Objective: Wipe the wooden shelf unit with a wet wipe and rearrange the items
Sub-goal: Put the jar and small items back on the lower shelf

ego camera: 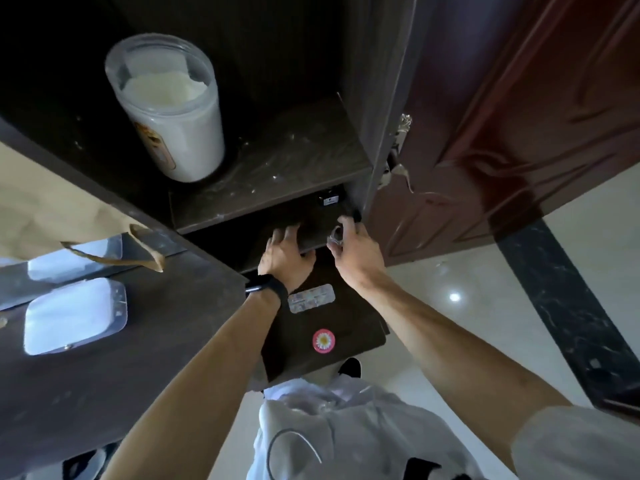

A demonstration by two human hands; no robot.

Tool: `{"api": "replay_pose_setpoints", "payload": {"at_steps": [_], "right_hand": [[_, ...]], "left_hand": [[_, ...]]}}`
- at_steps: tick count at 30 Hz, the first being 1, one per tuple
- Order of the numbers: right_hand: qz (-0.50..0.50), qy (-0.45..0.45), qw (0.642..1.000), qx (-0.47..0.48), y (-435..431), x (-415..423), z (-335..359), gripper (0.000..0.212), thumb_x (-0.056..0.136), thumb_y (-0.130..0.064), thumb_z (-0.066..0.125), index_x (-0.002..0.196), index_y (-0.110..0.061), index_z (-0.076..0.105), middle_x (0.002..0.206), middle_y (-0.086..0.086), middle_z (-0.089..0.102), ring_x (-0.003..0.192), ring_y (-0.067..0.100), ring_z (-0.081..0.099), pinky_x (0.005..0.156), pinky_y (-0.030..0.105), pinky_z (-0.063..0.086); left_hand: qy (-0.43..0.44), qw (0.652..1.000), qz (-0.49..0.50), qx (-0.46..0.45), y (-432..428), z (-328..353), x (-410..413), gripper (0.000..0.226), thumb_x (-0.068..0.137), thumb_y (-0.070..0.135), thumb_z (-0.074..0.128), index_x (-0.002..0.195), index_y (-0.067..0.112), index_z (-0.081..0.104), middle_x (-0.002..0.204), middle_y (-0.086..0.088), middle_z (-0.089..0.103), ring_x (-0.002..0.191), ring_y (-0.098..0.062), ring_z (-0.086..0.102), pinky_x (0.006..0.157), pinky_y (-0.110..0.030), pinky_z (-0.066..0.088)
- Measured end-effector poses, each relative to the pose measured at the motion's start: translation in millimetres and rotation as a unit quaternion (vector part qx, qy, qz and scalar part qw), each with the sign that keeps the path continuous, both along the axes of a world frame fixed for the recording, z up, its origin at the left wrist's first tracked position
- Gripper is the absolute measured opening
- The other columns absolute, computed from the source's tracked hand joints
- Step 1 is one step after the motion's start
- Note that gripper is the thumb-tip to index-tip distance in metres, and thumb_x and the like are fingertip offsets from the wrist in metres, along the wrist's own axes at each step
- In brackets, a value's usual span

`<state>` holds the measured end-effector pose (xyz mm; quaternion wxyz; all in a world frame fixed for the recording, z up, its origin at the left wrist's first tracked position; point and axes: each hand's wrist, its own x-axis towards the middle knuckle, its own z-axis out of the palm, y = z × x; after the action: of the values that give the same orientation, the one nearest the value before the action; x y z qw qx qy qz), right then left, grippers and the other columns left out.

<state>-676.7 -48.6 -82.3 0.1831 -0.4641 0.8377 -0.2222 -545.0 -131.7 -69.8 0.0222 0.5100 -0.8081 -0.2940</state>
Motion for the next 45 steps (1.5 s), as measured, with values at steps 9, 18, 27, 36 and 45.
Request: {"api": "replay_pose_setpoints", "payload": {"at_steps": [9, 18, 27, 36, 45], "right_hand": [[-0.177, -0.078, 0.977, -0.086, 105.8, -2.7, -5.3, 0.038, 0.087, -0.033, 0.072, 0.12, -0.02, 0.059, 0.102, 0.004, 0.067, 0.076, 0.022, 0.068, 0.072, 0.03, 0.05], [-0.245, -0.081, 0.959, -0.116, 151.5, -6.0, -7.4, 0.037, 0.085, -0.025, 0.076, 0.117, -0.013, 0.061, 0.101, 0.006, 0.068, 0.069, 0.016, 0.066, 0.074, 0.02, 0.044], [-0.133, -0.118, 0.982, -0.059, 107.3, 16.4, 1.0, 0.039, 0.087, -0.043, 0.072, 0.117, -0.022, 0.062, 0.102, -0.005, 0.07, 0.075, 0.005, 0.067, 0.066, 0.007, 0.046], [0.098, -0.137, 0.983, 0.066, 34.8, 112.4, -36.0, 0.021, 0.088, -0.028, 0.073, 0.108, -0.027, 0.066, 0.098, -0.005, 0.067, 0.083, 0.006, 0.063, 0.074, 0.023, 0.053], [0.101, -0.109, 0.985, 0.089, -29.9, 212.3, -59.3, 0.031, 0.086, -0.025, 0.073, 0.113, -0.018, 0.063, 0.095, 0.001, 0.053, 0.093, 0.026, 0.059, 0.077, 0.032, 0.04]], "left_hand": [[0.128, 0.983, 0.115, 0.057, -43.7, -29.4, -89.0, 0.084, 0.07, 0.046, 0.078, 0.143, 0.019, 0.044, 0.14, -0.008, 0.054, 0.128, -0.029, 0.051, 0.105, -0.042, 0.044], [0.102, 0.982, 0.161, 0.011, -31.1, -46.2, -96.8, 0.077, 0.078, 0.045, 0.076, 0.138, 0.011, 0.043, 0.139, -0.016, 0.044, 0.126, -0.037, 0.047, 0.106, -0.042, 0.04], [0.124, 0.984, 0.118, 0.048, 20.6, -21.6, -7.6, 0.062, 0.079, 0.051, 0.074, 0.13, 0.022, 0.053, 0.121, -0.005, 0.052, 0.108, -0.026, 0.058, 0.085, -0.031, 0.049], [0.101, 0.962, 0.237, 0.09, 50.2, -53.8, 185.2, 0.064, 0.075, 0.057, 0.074, 0.131, 0.036, 0.053, 0.113, 0.013, 0.053, 0.099, -0.009, 0.06, 0.086, -0.018, 0.045], [0.019, 0.97, 0.222, 0.099, 11.3, -79.7, 282.1, 0.06, 0.076, 0.05, 0.076, 0.13, 0.035, 0.053, 0.123, 0.007, 0.057, 0.113, -0.021, 0.056, 0.094, -0.035, 0.048]]}}
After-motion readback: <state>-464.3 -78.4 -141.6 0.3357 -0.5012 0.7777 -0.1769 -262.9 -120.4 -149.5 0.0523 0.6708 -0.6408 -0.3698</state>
